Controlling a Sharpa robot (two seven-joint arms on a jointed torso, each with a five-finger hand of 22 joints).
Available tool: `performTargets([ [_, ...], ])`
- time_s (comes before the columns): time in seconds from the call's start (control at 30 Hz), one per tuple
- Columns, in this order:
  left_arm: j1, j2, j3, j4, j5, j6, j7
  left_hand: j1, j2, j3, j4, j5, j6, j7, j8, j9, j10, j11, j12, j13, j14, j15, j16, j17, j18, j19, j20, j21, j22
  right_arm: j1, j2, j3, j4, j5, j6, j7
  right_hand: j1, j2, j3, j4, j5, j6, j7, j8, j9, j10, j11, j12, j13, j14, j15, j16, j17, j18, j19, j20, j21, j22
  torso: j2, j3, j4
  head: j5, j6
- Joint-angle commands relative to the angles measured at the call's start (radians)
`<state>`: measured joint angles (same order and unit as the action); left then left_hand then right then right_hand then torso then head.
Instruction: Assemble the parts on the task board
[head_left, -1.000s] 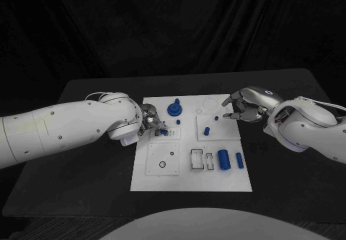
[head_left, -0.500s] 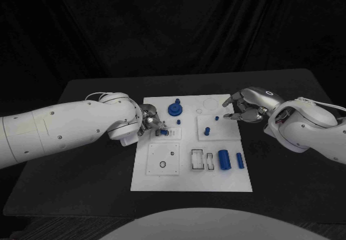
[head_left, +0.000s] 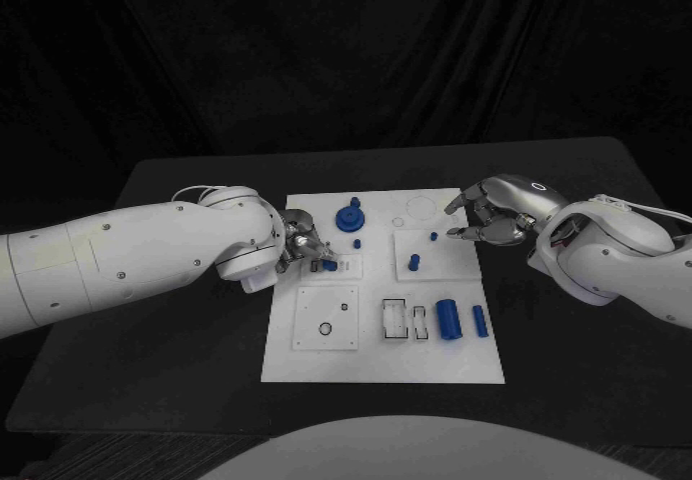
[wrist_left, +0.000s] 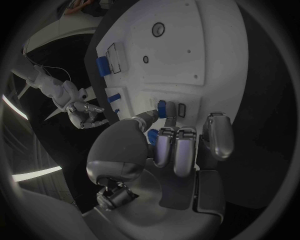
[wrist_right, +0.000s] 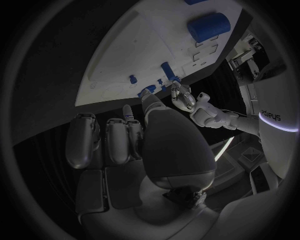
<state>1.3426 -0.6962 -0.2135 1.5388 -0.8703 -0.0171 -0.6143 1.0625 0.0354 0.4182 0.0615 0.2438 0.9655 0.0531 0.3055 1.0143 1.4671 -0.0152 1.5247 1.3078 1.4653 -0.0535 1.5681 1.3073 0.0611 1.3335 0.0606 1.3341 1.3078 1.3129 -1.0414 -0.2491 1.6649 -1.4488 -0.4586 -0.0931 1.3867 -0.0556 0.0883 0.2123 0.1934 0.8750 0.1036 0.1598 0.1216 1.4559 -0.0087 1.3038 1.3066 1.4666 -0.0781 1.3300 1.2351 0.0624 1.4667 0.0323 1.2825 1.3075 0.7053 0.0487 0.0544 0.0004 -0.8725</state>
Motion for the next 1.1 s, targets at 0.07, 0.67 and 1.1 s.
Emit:
performTargets([
  [0.07, -0.004, 0.000, -0.001, -0.002, 0.001, 0.011, 0.009, -0.025, -0.005, -0.029, 0.037, -0.030, 0.011, 0.002, -0.008, -0.002, 0.055, 0.008, -0.003, 0.222, 0.106, 0.005, 0.003, 0.263, 0.013, 0.003, 0.005, -0.007, 0.100, -0.004, 0.000, 0.000, -0.001, 0.003, -0.003, -0.003, 0.005, 0.004, 0.001, -0.006, 0.004, 0.007, -0.001, 0.001, -0.001, 0.000, 0.009, -0.005, -0.043, 0.050, 0.009, 0.004, -0.001, -0.005, 0.018, 0.007, 0.004, 0.188, -0.001, 0.0004, 0.0000, 0.000, 0.000],
  [0.67, -0.004, 0.001, -0.001, -0.005, 0.001, 0.002, 0.015, -0.093, -0.010, -0.171, 0.167, -0.134, 0.034, 0.005, -0.019, -0.001, 0.055, 0.012, -0.002, 0.222, 0.106, 0.009, 0.003, 0.263, 0.014, 0.006, 0.008, -0.017, 0.111, -0.007, -0.003, 0.000, -0.001, 0.004, -0.001, -0.002, 0.005, 0.004, 0.001, -0.006, 0.004, 0.007, -0.001, 0.001, -0.001, 0.000, 0.009, -0.005, -0.043, 0.050, 0.009, 0.004, -0.001, -0.005, 0.018, 0.007, 0.004, 0.188, 0.000, 0.0000, 0.0000, 0.000, 0.000],
  [1.1, -0.004, 0.002, -0.001, -0.005, 0.001, 0.009, 0.028, -0.071, -0.004, -0.203, 0.169, -0.126, 0.049, -0.005, 0.022, 0.040, 0.057, 0.004, 0.001, 0.224, 0.106, 0.004, 0.003, 0.263, 0.013, 0.011, 0.005, -0.017, 0.118, -0.008, -0.005, 0.000, 0.000, 0.004, -0.003, -0.001, 0.005, 0.004, 0.001, -0.006, 0.004, 0.007, -0.001, 0.001, -0.001, 0.000, 0.009, -0.005, -0.043, 0.050, 0.009, 0.004, -0.001, -0.005, 0.018, 0.007, 0.004, 0.188, -0.001, 0.0002, -0.0009, 0.000, 0.000],
])
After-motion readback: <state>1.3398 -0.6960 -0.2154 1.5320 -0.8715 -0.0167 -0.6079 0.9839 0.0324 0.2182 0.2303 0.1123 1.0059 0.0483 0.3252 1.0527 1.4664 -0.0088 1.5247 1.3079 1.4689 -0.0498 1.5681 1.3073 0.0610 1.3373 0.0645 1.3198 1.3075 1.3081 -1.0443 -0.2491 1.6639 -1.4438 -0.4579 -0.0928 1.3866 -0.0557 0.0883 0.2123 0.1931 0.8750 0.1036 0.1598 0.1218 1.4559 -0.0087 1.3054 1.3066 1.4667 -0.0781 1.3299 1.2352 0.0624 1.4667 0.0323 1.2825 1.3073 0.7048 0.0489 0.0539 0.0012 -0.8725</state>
